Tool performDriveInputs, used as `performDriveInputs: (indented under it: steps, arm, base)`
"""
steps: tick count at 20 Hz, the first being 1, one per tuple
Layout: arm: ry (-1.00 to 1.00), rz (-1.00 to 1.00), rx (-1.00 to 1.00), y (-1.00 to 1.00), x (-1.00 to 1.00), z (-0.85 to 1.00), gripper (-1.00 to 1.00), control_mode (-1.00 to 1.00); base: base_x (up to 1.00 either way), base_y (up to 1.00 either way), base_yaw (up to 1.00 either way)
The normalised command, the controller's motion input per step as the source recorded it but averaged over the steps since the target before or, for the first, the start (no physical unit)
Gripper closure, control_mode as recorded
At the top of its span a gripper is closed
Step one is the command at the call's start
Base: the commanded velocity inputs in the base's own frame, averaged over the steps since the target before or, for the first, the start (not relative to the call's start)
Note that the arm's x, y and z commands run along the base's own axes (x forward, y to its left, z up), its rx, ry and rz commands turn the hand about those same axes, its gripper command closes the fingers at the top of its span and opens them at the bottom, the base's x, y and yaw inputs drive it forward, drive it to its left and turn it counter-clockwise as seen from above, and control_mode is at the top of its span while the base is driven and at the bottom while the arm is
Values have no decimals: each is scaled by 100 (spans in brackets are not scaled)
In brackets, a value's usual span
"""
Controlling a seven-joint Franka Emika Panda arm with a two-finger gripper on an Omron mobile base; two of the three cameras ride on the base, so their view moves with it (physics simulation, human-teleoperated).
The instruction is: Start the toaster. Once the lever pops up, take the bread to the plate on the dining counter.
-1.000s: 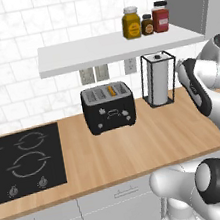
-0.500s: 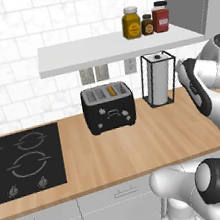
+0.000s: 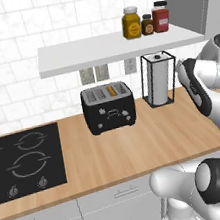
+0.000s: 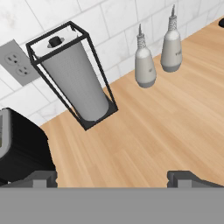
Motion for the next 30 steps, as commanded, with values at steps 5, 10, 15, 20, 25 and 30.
performDriveInputs:
  steps: [5, 10, 15, 20, 25, 30]
  arm:
    - [0, 0, 0, 0, 0, 0, -100, -100]
    - [0, 0, 0, 0, 0, 0, -100, -100]
    - [0, 0, 0, 0, 0, 0, -100, -100]
    - [0, 0, 0, 0, 0, 0, -100, -100]
    - [0, 0, 0, 0, 0, 0, -100, -100]
    - [0, 0, 0, 0, 0, 0, -100, -100]
  base:
    - [0, 0, 0]
    - [0, 0, 0]
    - [0, 0, 0]
    - [0, 0, 0]
    - [0, 0, 0]
    - [0, 0, 0]
